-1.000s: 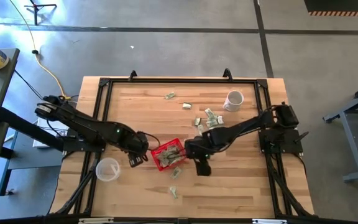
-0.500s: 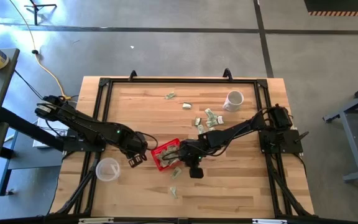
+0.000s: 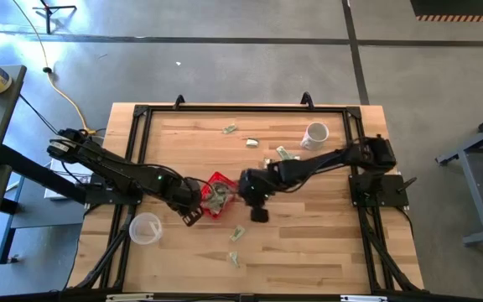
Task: Pick and place Stevia / Truvia into bins
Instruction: Put the green stevia packet into the red basket
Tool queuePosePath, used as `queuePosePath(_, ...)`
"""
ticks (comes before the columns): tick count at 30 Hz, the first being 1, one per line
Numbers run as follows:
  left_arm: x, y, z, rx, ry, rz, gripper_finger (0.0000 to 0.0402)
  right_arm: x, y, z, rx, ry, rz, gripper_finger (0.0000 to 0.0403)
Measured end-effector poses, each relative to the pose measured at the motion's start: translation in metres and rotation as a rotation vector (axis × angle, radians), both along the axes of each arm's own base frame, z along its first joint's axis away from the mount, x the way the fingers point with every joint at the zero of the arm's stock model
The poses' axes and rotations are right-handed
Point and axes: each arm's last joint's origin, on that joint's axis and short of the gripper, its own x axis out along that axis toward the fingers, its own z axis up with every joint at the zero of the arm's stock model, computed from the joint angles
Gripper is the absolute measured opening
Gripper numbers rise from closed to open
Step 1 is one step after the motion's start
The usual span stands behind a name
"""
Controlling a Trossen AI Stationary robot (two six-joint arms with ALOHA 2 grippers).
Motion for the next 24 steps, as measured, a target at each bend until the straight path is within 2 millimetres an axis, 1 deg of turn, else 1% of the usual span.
queuePosePath(2,-0.001,0.001,0.000,-0.004,0.020,0.048,0.0068,-0.011,0.006,0.004,-0.036,0.065,0.012,0.0025)
queuePosePath(4,-0.002,-0.001,0.000,-0.007,0.015,0.056,0.0062,-0.019,0.011,0.006,-0.084,0.121,0.009,0.0027)
queuePosePath(6,-0.001,-0.003,0.000,0.024,-0.005,0.050,0.0054,-0.024,0.016,0.006,-0.126,0.149,0.006,0.0028)
queuePosePath(8,0.004,-0.003,-0.004,0.059,-0.050,0.039,0.0047,-0.025,0.021,0.005,-0.138,0.163,0.002,0.0027)
queuePosePath(10,0.006,0.004,-0.013,0.108,-0.067,0.031,0.0041,-0.026,0.025,0.005,-0.140,0.160,0.002,0.0024)
queuePosePath(12,0.011,0.015,-0.023,0.115,-0.078,0.035,0.0038,-0.026,0.028,0.005,-0.161,0.155,-0.022,0.0021)
queuePosePath(14,0.013,0.028,-0.031,0.114,-0.042,0.041,0.0038,-0.029,0.029,0.006,-0.180,0.169,-0.052,0.0017)
queuePosePath(16,0.009,0.041,-0.033,0.136,0.020,0.056,0.0039,-0.032,0.030,0.011,-0.193,0.167,-0.085,0.0014)
queuePosePath(18,0.004,0.052,-0.026,0.176,0.071,0.085,0.0041,-0.036,0.032,0.014,-0.201,0.181,-0.109,0.0012)
queuePosePath(20,-0.003,0.058,-0.013,0.231,0.097,0.085,0.0043,-0.040,0.036,0.016,-0.172,0.180,-0.098,0.0009)
queuePosePath(22,-0.008,0.060,0.000,0.248,0.096,0.077,0.0043,-0.042,0.043,0.014,-0.054,0.193,-0.038,0.0007)
queuePosePath(24,-0.013,0.059,0.011,0.228,0.073,0.070,0.0043,-0.044,0.052,0.007,0.086,0.195,0.053,0.0005)
